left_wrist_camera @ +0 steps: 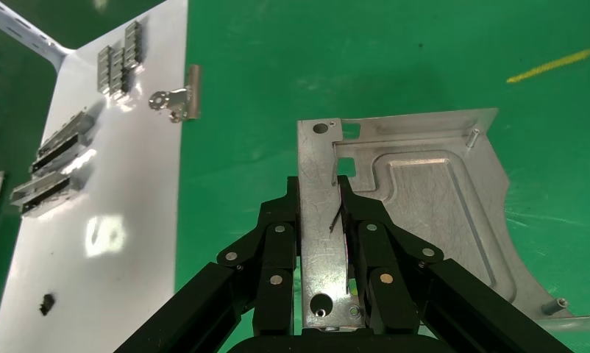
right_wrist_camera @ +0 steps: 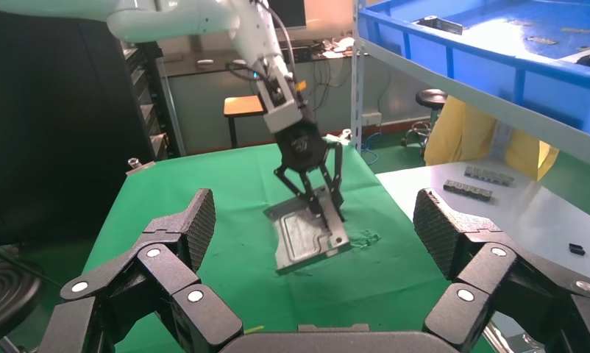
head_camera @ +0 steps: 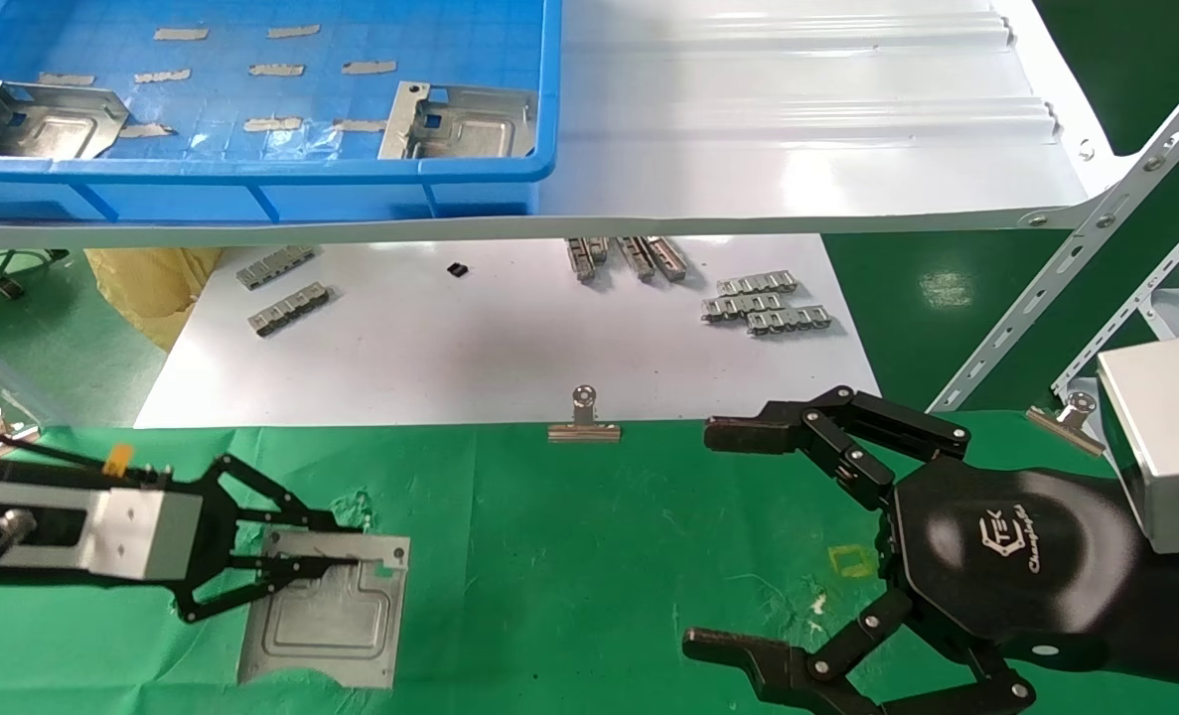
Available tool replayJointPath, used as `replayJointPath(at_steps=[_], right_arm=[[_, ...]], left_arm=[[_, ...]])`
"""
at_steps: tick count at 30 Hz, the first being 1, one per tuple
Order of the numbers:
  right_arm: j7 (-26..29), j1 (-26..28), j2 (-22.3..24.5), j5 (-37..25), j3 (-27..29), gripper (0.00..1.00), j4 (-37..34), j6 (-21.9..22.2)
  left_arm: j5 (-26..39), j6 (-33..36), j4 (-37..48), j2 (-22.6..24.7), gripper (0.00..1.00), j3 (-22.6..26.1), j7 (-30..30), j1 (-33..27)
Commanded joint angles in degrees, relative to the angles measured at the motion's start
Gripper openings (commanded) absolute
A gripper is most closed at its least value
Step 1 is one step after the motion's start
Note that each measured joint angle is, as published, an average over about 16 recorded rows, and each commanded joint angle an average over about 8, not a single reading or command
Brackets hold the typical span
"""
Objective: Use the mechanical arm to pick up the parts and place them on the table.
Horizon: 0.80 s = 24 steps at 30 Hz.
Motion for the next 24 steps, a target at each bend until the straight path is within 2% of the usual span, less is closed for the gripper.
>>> replayJointPath(at_steps=[1, 4, 12, 19, 24], right_arm=[[0.0, 0.0, 0.0, 0.0, 0.0, 1.0, 0.0, 0.0], [0.0, 0.0, 0.0, 0.0, 0.0, 1.0, 0.0, 0.0], [0.0, 0.0, 0.0, 0.01, -0.01, 1.0, 0.0, 0.0], [-0.01, 0.0, 0.0, 0.01, -0.01, 1.0, 0.0, 0.0], [-0.01, 0.0, 0.01, 0.01, -0.02, 1.0, 0.0, 0.01]], left_arm=[[-0.02, 0.1, 2.24, 0.57, 0.0, 0.54, 3.02, 0.72], [0.31, -0.38, 5.89, 1.61, 0.01, 1.04, 5.55, 0.47], [2.22, -2.78, 13.8, 4.58, 1.0, 2.18, 9.56, -1.26], [3.24, -2.62, 18.44, 6.46, 1.0, 2.78, 11.14, -2.85], [2.3, -0.37, 21.14, 6.75, 1.0, 2.3, 9.26, -4.65]])
